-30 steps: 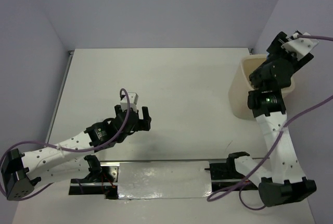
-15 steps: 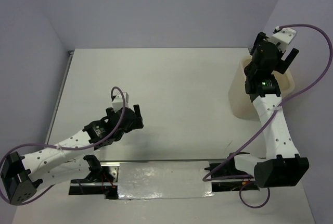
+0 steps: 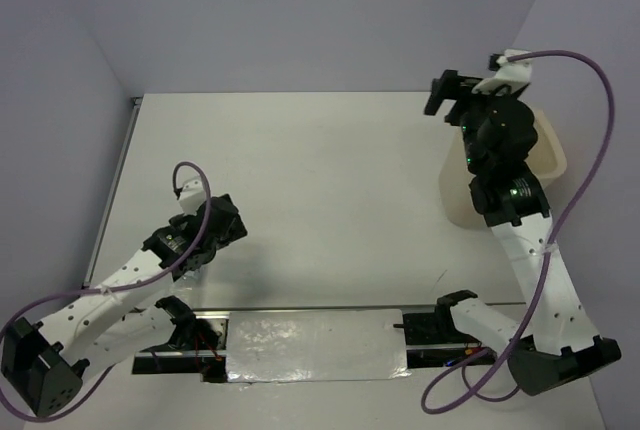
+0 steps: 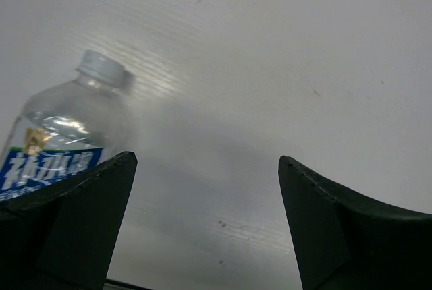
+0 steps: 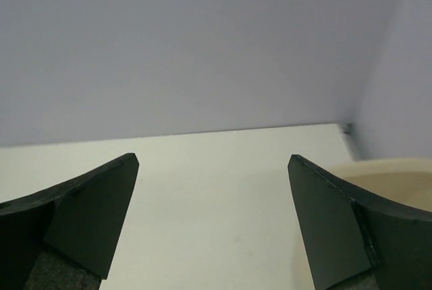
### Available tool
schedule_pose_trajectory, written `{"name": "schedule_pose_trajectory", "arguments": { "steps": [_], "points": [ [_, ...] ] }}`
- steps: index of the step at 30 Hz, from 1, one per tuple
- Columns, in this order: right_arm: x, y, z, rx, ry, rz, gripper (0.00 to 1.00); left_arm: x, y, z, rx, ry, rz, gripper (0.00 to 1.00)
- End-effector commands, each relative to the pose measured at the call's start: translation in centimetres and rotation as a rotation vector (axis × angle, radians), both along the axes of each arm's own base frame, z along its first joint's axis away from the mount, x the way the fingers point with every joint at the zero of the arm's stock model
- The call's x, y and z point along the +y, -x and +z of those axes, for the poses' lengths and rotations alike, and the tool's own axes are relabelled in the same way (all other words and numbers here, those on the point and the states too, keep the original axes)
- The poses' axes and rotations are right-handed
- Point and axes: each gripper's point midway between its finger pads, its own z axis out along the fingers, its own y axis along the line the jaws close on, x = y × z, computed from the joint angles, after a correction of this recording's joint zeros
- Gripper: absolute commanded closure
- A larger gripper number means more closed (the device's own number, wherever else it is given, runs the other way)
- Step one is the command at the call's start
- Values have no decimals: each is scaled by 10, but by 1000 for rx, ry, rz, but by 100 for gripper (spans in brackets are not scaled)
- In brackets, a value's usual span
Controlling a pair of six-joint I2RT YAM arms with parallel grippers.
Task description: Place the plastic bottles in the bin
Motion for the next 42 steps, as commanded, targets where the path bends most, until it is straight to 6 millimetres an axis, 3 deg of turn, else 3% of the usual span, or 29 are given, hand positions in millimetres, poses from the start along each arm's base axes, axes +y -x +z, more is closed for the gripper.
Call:
{"name": "schedule_pose_trajectory", "arguments": {
  "steps": [1, 2, 4, 5, 11, 15, 18, 26, 32, 36, 39, 42],
  "points": [
    [64, -10, -12, 10, -3, 228, 0, 43, 11, 7, 4, -28, 204, 1],
    [83, -18, -27, 43, -26, 298, 0, 50, 13, 7, 4, -22, 246, 1],
    [104, -25, -39, 66, -50, 354, 0, 73, 20, 5, 26, -54, 328, 1],
    [116, -33, -57, 109, -63, 378, 0, 79, 23, 5, 16, -39, 384, 1],
    [156, -43, -105, 200, -122, 492, 0, 101, 35, -13, 25, -40, 505, 1],
    [160, -43, -127, 237, -149, 488, 0, 104, 29, -19, 22, -50, 506, 1],
    [161, -38, -145, 274, -150, 496, 0, 88, 14, -26, 47, -35, 387, 1],
    [158, -42, -152, 278, -134, 473, 0, 54, 7, -61, 158, 28, 204, 1],
    [160, -37, -163, 295, -145, 487, 0, 35, -2, -68, 156, 74, 96, 2],
    [156, -34, -179, 330, -157, 468, 0, 19, -7, -68, 142, 121, 8, 12],
    [154, -30, -189, 347, -165, 459, 0, 16, -5, -72, 152, 127, -20, 25],
    [151, -26, -194, 355, -171, 454, 0, 17, -1, -73, 163, 117, -30, 44]
  ]
}}
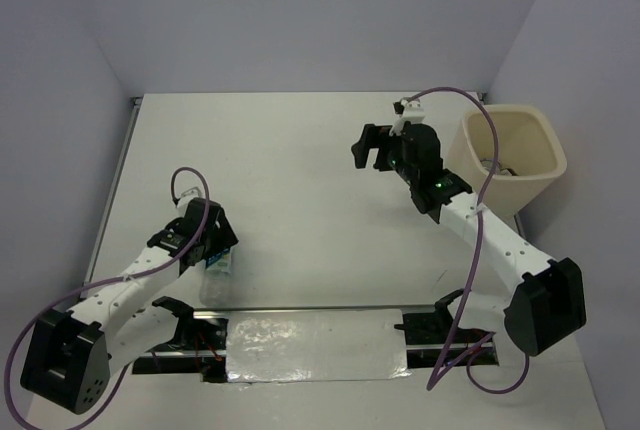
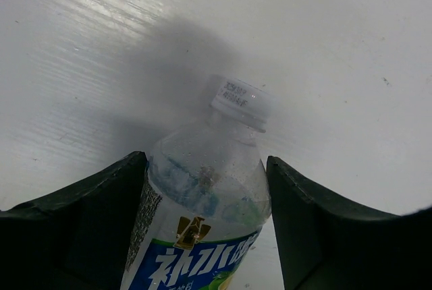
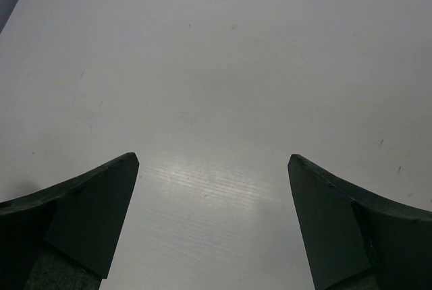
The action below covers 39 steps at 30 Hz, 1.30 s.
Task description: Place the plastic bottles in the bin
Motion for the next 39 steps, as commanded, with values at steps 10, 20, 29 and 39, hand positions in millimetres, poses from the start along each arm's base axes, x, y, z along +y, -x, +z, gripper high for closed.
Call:
{"name": "schedule_pose_trajectory", "arguments": {
  "steps": [10, 20, 29, 39],
  "points": [
    [44, 63, 8, -106, -159, 358, 0, -38, -36, 62, -220, 149, -142, 72],
    [112, 120, -13, -129, -216, 684, 0, -98, -80, 162, -503, 390, -282, 80],
    [185, 128, -12, -183, -326, 629, 0, -152, -78, 217, -667, 519, -348, 82],
    [219, 122, -8, -189, -434, 547, 0, -161, -74, 215, -682, 529, -264, 85]
  ]
}}
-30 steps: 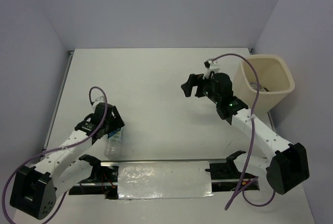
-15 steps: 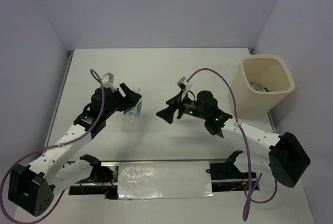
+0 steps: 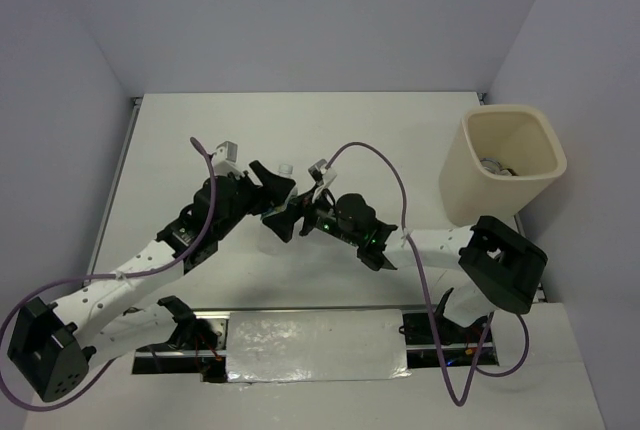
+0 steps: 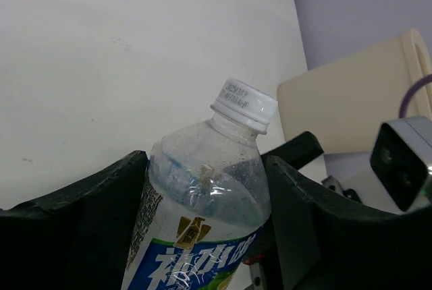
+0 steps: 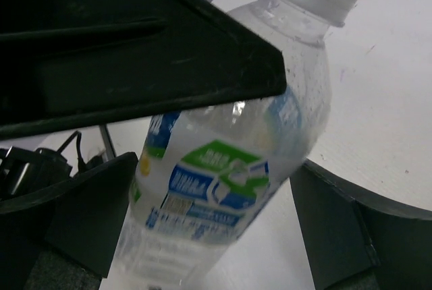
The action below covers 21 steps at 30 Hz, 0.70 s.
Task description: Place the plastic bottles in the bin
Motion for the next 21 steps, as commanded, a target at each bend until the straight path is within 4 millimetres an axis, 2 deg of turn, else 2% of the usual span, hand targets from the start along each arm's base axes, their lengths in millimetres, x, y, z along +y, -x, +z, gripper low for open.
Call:
{"name": "schedule_pose_trajectory", "arguments": {
  "steps": [1, 4, 6, 7, 8, 10, 11, 13, 15, 16, 17, 18, 19, 20, 21],
  "points": [
    [6, -14, 47, -74, -156, -83, 0, -5, -7, 36, -80, 108, 56, 85],
    [10, -13, 52, -84, -150, -63, 0, -4, -7, 36, -86, 127, 69, 85],
    [11, -16, 46, -62, -129, -74, 1, -7, -5, 39, -101, 144, 50, 85],
    [10, -18, 45, -55, -130, -92, 3, -8, -4, 41, -110, 140, 44, 84],
    [7, -21, 44, -47, -132, -114, 14, -7, -5, 43, -114, 136, 49, 78],
    [-5, -30, 37, -16, -125, -201, 32, -2, -4, 41, -105, 95, 64, 58],
    [-13, -32, 42, -14, -132, -233, 49, 3, -7, 44, -107, 85, 93, 31],
    [-28, -38, 31, -4, -66, -300, 58, 9, -5, 41, -97, 49, 111, 1],
    [-58, -53, 32, -21, -3, -409, 63, 21, -8, 44, -101, 18, 163, 1],
    [-71, -58, 32, -20, 20, -450, 64, 27, -6, 37, -75, -16, 184, 1],
    [-90, -67, 36, -25, 31, -532, 65, 33, -8, 43, -76, -21, 211, 1],
    [-110, -69, 48, -57, 64, -571, 65, 41, -9, 41, -67, -48, 244, 1],
    [-133, -80, 56, -68, 81, -643, 65, 49, -9, 41, -57, -69, 265, 1],
    [-160, -85, 52, -77, 180, -716, 65, 55, -11, 41, -55, -78, 282, 1],
    [-178, -88, 87, -110, 147, -766, 65, 58, -11, 42, -54, -87, 281, 1]
  ]
}}
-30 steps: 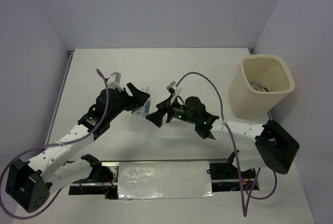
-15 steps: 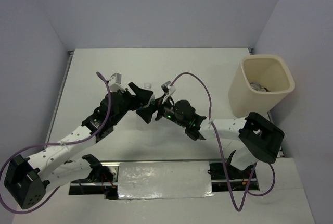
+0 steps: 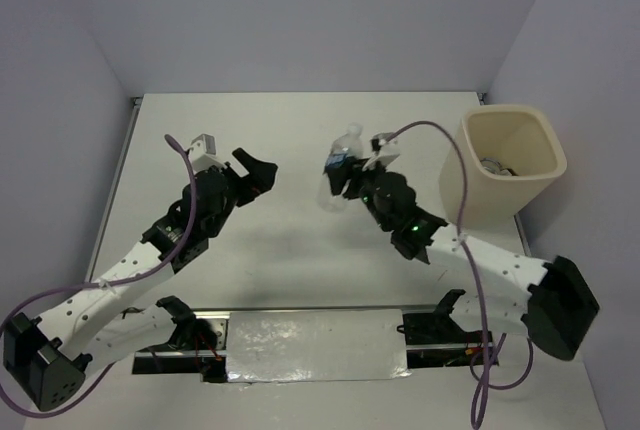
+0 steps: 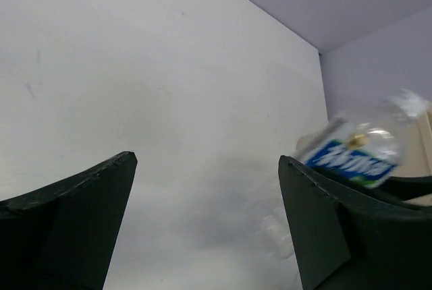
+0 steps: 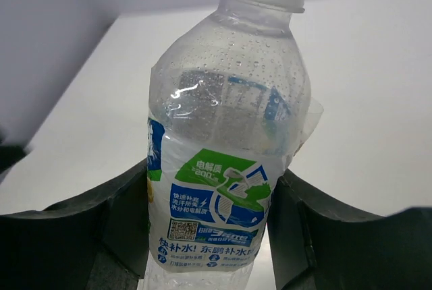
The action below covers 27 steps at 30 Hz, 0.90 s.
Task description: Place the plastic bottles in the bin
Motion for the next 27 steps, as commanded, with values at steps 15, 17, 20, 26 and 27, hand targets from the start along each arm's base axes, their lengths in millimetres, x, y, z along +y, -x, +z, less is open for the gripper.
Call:
{"name": "schedule_pose_trajectory", "arguments": {
  "steps": [15, 17, 20, 26, 27],
  "points": [
    [-373, -34, 191, 24, 510, -1085, 57, 75, -13, -41, 81, -153, 159, 1],
    [-396, -37, 180, 93, 550, -1128, 56, 76, -11, -48, 91, -166, 153, 1],
    [-409, -45, 160, 185, 552, -1143, 47, 79, -10, -53, 106, -180, 163, 1],
    [-421, -55, 112, 357, 562, -1164, 28, 80, -11, -57, 108, -191, 165, 1],
    [-423, -52, 103, 395, 552, -1167, 24, 82, -10, -60, 119, -202, 170, 1]
  ]
}}
